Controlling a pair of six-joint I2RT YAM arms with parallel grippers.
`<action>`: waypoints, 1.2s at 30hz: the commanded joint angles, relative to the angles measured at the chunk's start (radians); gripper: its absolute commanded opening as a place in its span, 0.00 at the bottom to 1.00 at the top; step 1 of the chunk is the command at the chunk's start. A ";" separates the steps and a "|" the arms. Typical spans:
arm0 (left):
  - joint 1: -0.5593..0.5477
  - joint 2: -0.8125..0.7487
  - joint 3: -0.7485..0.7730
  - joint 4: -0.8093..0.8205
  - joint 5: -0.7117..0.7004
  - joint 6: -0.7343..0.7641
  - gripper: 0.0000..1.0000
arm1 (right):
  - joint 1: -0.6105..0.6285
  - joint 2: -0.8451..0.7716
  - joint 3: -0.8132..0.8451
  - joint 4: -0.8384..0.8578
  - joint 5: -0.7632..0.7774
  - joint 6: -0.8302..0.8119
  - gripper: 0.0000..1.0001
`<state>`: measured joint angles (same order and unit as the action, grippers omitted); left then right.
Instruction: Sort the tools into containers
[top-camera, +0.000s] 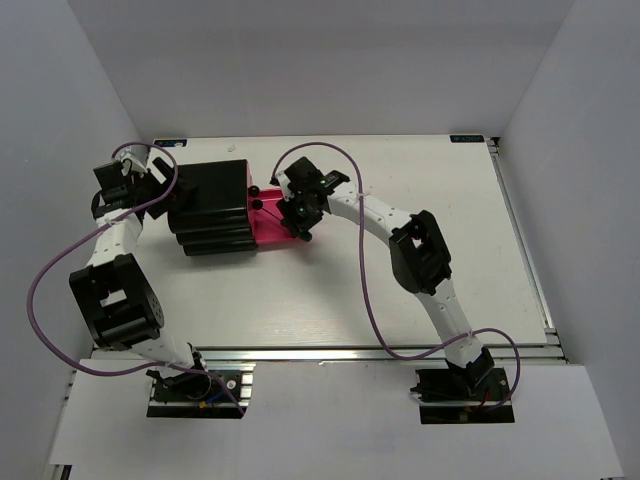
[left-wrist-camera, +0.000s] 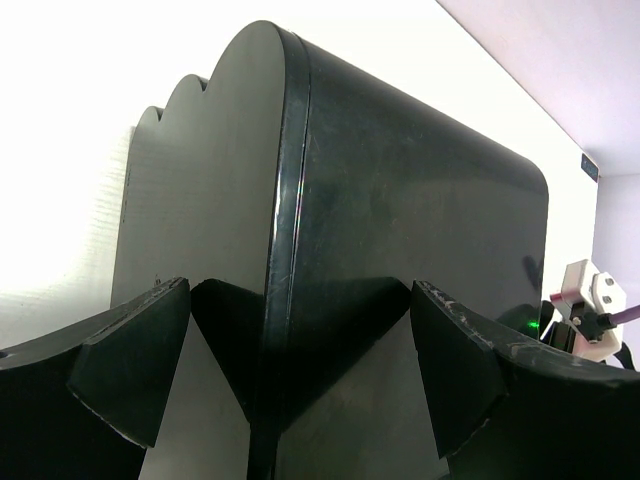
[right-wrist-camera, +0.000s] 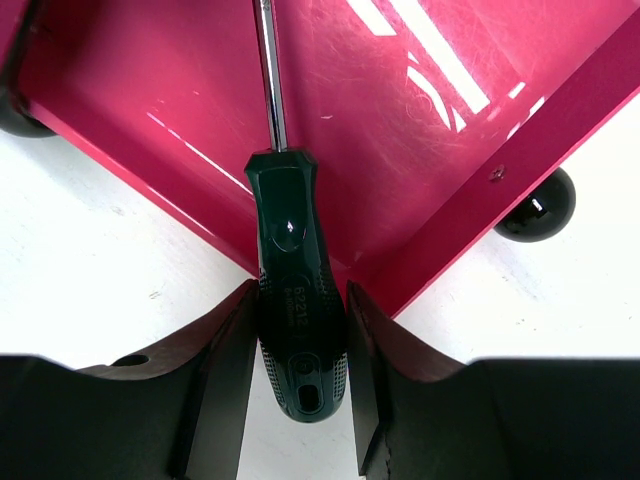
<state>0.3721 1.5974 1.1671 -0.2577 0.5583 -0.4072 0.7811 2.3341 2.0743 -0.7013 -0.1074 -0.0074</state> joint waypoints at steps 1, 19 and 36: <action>-0.027 0.038 -0.052 -0.245 -0.028 0.059 0.97 | 0.015 -0.030 0.070 0.011 -0.006 0.000 0.30; -0.027 0.042 -0.037 -0.261 -0.032 0.067 0.97 | 0.037 0.031 0.101 0.120 0.020 -0.017 0.43; -0.029 0.032 -0.046 -0.258 -0.034 0.062 0.97 | 0.011 -0.044 0.052 0.236 0.017 -0.201 0.67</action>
<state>0.3717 1.5967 1.1805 -0.2962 0.5613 -0.4000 0.8043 2.3840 2.1349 -0.5156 -0.0669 -0.1619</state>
